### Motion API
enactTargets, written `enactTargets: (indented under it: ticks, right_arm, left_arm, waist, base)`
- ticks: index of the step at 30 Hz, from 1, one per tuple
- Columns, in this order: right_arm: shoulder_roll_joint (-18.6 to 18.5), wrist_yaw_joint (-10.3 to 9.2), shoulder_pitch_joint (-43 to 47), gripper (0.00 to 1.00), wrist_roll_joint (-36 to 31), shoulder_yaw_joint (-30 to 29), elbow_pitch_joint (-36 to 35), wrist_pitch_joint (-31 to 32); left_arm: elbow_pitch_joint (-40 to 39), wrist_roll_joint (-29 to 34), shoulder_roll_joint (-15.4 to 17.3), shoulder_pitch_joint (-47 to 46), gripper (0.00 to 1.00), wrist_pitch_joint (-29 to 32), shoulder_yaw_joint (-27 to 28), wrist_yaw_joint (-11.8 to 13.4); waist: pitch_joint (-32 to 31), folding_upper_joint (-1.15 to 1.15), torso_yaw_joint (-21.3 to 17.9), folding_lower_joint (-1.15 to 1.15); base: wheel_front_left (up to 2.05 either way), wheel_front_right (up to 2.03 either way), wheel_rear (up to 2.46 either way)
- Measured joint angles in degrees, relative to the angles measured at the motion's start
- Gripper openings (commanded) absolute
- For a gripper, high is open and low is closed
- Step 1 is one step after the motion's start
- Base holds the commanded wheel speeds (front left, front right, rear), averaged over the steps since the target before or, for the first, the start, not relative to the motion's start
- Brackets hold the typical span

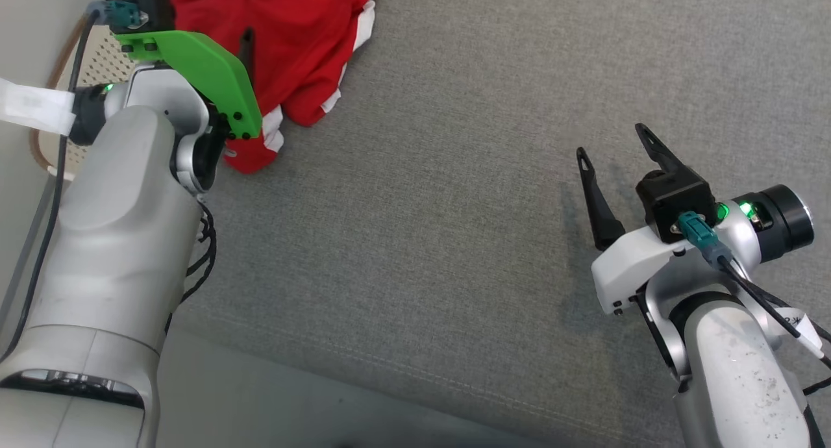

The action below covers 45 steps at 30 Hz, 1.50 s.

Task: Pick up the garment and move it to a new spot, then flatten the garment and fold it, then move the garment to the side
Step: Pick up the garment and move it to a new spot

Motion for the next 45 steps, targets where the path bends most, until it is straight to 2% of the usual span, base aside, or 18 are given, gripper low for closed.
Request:
enactTargets:
  ticks: [8, 9, 10, 11, 17, 24, 32, 40, 44, 45]
  right_arm:
    - [-0.3, 0.00, 0.0, 1.00, -0.8, 0.9, -2.4, 1.4]
    - [-0.3, 0.00, 0.0, 1.00, -0.8, 0.9, -2.5, 1.4]
    - [-0.3, 0.00, 0.1, 1.00, -0.8, 0.9, -2.5, 1.4]
    - [-0.3, 0.00, 0.1, 1.00, -0.8, 0.9, -2.5, 1.4]
    - [-0.3, 0.00, 0.1, 1.00, -0.2, 0.9, -1.7, 0.7]
    - [-0.1, 0.00, 0.3, 1.00, 1.7, 0.6, 1.4, -1.2]
    - [-0.1, 0.00, 2.0, 1.00, 8.3, 0.4, 5.4, -4.2]
    - [-0.1, 0.00, 3.9, 1.00, 11.5, -0.4, 8.4, -6.2]
    - [-0.1, 0.00, 3.8, 1.00, 13.5, 0.3, 9.7, -7.1]
    - [-0.1, 0.00, 3.7, 1.00, 14.5, 0.8, 10.5, -7.7]
  left_arm:
    - [5.0, -0.1, 0.8, -4.2, 1.00, -0.5, 0.6, 1.6]
    - [5.5, -0.1, 0.8, -4.4, 0.89, -0.8, 0.6, 1.6]
    - [5.8, -0.1, 0.8, -4.6, 0.34, -1.4, 0.5, 1.9]
    - [6.2, 0.0, 0.8, -4.8, 0.00, -2.1, 0.5, 2.0]
    - [7.5, 0.2, 0.8, -5.3, 0.00, -5.2, 0.3, 1.9]
    - [6.8, 2.4, 1.2, -8.7, 0.00, -7.1, -2.1, 0.4]
    - [1.6, 4.8, 1.6, -13.0, 0.00, -6.1, -5.2, -1.9]
    - [-8.8, 4.7, -2.4, -16.3, 0.00, -4.8, -7.4, -3.8]
    - [-13.9, 1.9, -4.3, -16.5, 0.00, -4.0, -7.4, -4.4]
    - [-16.4, 0.5, -4.9, -16.5, 0.00, -3.7, -7.9, -4.7]
  waist:
    - [5.6, 0.00, -2.5, 0.00]
    - [6.0, 0.00, -2.7, 0.00]
    - [6.4, 0.00, -2.9, 0.00]
    - [6.7, 0.00, -3.1, 0.00]
    - [6.3, 0.00, -3.6, 0.00]
    - [2.8, 0.00, -3.6, 0.00]
    - [-3.7, 0.00, -5.1, 0.00]
    - [-8.3, 0.00, -10.8, -0.01]
    - [-9.4, 0.00, -14.8, -0.01]
    - [-9.7, 0.00, -17.0, -0.01]
  base:
    - [0.00, 0.00, 0.00]
    - [0.00, 0.00, 0.00]
    - [0.00, 0.00, 0.00]
    - [0.00, 0.00, 0.00]
    - [0.00, 0.00, 0.00]
    - [0.00, 0.00, 0.00]
    - [0.00, 0.00, 0.00]
    - [0.00, 0.00, 0.00]
    - [0.00, 0.00, 0.00]
    - [0.00, 0.00, 0.00]
